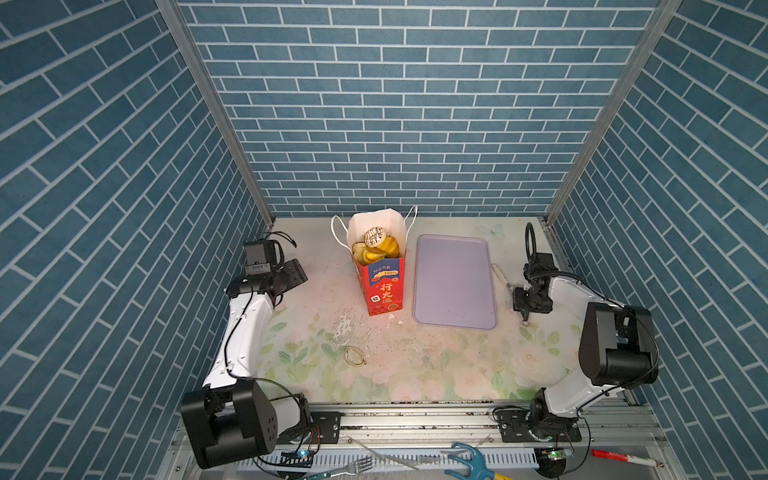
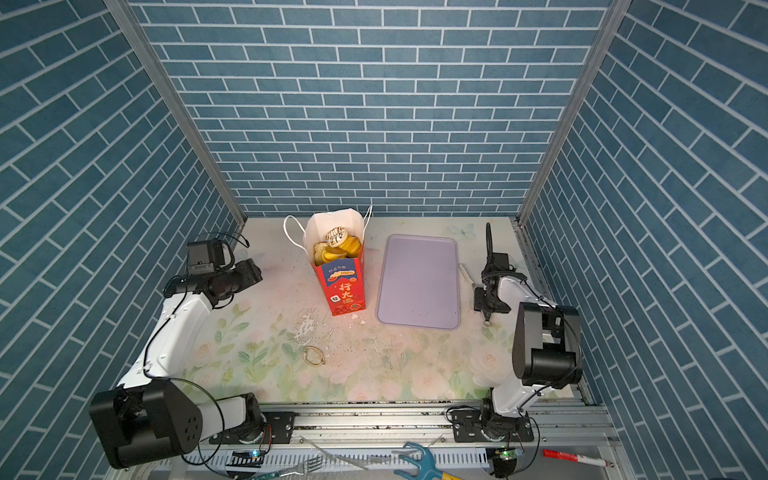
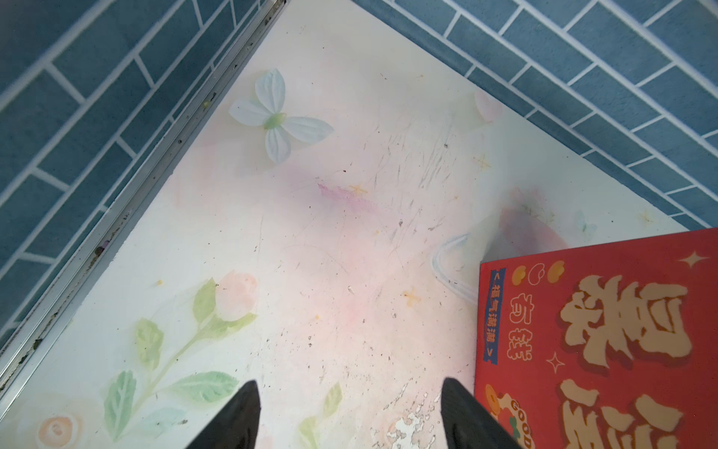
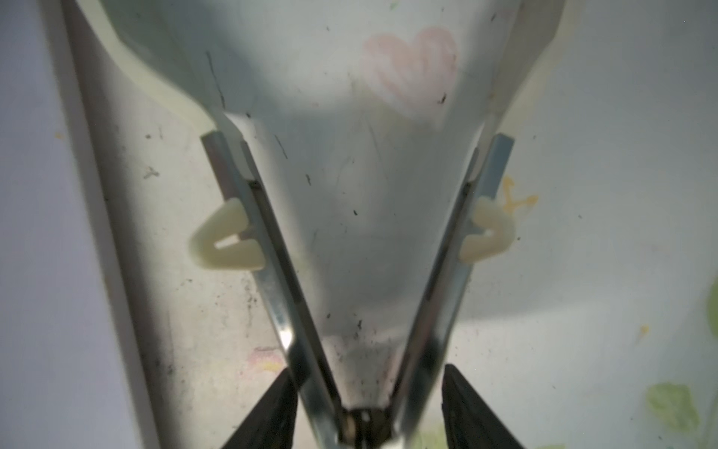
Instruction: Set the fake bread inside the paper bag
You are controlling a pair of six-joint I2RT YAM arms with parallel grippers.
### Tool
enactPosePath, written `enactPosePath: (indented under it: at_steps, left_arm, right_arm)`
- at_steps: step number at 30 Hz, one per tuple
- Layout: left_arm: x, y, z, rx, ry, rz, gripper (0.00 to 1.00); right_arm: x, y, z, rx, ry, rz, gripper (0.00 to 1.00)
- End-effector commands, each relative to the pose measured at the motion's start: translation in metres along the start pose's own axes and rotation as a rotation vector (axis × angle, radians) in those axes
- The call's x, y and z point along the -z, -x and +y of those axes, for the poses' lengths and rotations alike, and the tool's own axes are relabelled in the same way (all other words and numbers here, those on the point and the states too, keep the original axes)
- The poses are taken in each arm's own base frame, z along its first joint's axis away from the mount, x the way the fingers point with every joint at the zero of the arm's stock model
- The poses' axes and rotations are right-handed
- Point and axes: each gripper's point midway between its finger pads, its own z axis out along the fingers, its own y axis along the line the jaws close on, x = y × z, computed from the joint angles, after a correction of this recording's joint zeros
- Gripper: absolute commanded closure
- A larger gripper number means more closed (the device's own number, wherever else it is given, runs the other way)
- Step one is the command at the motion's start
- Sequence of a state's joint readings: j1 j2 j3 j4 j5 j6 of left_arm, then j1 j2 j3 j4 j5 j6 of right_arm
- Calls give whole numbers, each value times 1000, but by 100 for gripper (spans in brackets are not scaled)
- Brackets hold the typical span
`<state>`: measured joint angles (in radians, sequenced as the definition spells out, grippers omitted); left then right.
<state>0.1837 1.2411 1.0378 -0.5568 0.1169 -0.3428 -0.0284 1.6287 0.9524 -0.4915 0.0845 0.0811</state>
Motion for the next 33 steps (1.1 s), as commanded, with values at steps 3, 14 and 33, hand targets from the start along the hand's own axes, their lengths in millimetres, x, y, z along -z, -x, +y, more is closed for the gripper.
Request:
enactPosePath:
  at_steps: [3,14,33]
  left_arm:
    - [0,2,-1,-27,-5,-26,25]
    - [-32,-5,-16,-340,38,-443,18]
    - [-95,-45,-23,-495,55,-537,13]
  right_arm:
    - [12,15,-15,-29,-73,-70,3]
    - [72,63,-11,-83,-10,-760,1]
    - [35,69,16,28,93,-905,1]
